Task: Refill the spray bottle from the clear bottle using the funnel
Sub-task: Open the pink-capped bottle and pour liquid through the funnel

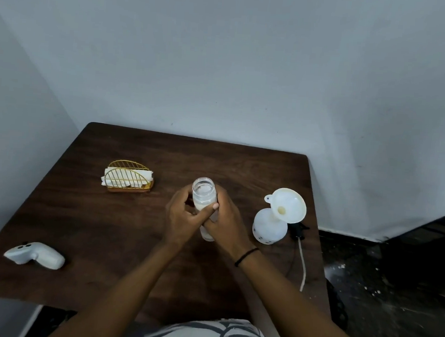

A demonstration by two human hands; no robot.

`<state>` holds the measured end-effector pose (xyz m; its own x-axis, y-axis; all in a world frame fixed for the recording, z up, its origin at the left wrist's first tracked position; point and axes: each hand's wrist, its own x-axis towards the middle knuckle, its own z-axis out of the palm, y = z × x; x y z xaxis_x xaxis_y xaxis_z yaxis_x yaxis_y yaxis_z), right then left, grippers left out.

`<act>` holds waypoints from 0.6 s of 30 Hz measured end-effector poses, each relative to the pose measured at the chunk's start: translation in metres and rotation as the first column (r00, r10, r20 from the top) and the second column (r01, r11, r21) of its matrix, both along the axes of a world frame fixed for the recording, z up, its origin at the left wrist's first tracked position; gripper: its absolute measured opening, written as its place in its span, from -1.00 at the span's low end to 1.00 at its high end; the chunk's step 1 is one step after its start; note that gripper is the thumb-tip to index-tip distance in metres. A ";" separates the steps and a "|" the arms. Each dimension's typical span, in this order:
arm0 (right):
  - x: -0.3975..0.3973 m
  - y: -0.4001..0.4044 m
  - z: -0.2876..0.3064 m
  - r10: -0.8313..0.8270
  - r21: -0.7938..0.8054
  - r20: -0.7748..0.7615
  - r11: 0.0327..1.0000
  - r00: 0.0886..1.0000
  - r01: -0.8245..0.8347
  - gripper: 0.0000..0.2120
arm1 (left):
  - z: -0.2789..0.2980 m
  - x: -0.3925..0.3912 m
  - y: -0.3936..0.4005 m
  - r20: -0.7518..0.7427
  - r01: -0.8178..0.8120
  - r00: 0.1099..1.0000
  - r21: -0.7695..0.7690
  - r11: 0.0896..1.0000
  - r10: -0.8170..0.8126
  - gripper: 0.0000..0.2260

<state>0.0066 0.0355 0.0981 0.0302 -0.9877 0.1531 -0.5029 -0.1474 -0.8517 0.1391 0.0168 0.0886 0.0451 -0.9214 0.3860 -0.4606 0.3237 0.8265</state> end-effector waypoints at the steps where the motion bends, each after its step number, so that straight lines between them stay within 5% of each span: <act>1: -0.003 0.005 0.003 -0.022 -0.012 0.011 1.000 1.000 0.022 -0.46 | 0.003 -0.004 0.003 -0.017 0.018 1.000 -0.026 1.000 -0.018 -0.49; 10: -0.057 0.058 0.033 -0.277 -0.168 0.044 0.945 0.960 0.281 -0.53 | 0.028 -0.056 0.014 -0.151 0.330 0.927 -0.112 0.937 -0.344 -0.67; 14: -0.092 0.079 0.045 -0.369 -0.136 -0.036 0.922 0.929 0.362 -0.42 | 0.032 -0.086 0.001 -0.193 0.269 0.949 0.082 0.960 -0.250 -0.82; 18: -0.130 0.088 0.059 -0.451 -0.158 -0.098 0.887 0.887 0.433 -0.54 | 0.023 -0.111 -0.018 -0.211 0.194 0.969 0.307 0.932 -0.132 -0.89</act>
<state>-0.1238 0.1233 0.1567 -0.3769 -0.8752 0.3032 -0.6446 0.0128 -0.7644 0.0283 -0.0011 0.1111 -0.0747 -0.9950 0.0659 -0.2545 0.0829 0.9635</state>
